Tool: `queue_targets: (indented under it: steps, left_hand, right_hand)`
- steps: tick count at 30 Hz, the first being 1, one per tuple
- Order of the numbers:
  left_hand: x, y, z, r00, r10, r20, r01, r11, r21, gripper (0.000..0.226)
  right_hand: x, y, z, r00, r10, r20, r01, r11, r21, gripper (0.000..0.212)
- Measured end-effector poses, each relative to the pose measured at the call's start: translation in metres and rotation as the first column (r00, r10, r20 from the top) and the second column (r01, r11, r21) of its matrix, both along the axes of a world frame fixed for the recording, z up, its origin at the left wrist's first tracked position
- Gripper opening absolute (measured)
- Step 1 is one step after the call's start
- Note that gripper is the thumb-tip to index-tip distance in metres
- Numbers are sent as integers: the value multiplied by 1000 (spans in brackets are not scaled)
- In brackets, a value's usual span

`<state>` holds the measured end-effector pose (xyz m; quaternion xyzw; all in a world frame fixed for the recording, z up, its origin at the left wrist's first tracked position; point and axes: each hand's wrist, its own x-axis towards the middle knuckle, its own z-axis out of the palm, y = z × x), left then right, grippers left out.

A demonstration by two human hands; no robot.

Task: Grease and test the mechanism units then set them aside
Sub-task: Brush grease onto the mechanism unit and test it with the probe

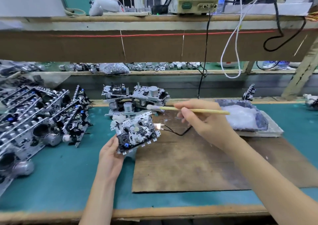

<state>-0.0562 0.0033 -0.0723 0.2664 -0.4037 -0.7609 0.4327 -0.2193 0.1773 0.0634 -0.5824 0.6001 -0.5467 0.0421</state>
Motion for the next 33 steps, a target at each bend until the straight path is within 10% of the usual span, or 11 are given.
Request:
queue_targets:
  steps: [33]
  left_hand:
    - [-1, 0, 3, 1000, 13, -23, -11, 998, 70, 35]
  right_hand:
    - [19, -48, -26, 991, 128, -33, -122, 981, 148, 15]
